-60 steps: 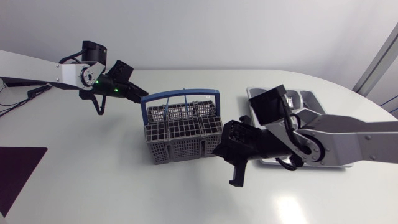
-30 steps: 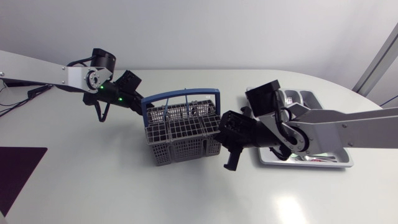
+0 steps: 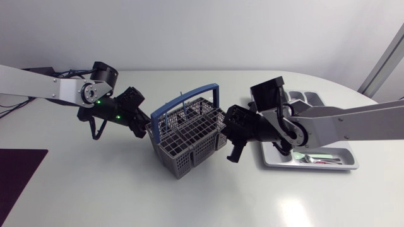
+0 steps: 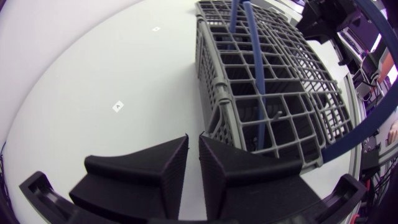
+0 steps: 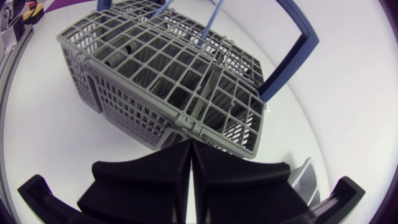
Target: Unload the cutlery basket into the drawer organizer.
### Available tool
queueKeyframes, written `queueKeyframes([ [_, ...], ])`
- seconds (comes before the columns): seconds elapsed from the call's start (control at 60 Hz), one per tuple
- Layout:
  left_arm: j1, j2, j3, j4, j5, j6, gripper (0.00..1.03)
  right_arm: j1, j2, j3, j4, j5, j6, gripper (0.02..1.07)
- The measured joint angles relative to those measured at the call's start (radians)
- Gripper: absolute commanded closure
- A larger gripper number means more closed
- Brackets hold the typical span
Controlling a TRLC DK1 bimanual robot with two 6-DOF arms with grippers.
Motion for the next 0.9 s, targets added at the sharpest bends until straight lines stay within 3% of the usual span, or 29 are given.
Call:
queueKeyframes([
  [0.3, -0.088, -0.114, -0.123, -0.041, 0.000, 0.014, 0.87, -0.008, 0.065, 0.072, 0.014, 0.025, 0.039, 1.02],
  [0.7, -0.322, -0.229, -0.206, -0.080, -0.002, -0.005, 0.87, 0.011, 0.124, 0.192, 0.014, 0.032, 0.053, 1.02],
  [0.783, -0.306, -0.267, -0.205, -0.086, 0.000, -0.005, 0.87, 0.009, 0.106, 0.188, 0.010, 0.025, 0.053, 1.02],
  [0.9, -0.193, -0.328, -0.192, -0.103, 0.001, -0.005, 0.87, -0.031, 0.015, 0.137, -0.001, 0.008, 0.053, 1.02],
])
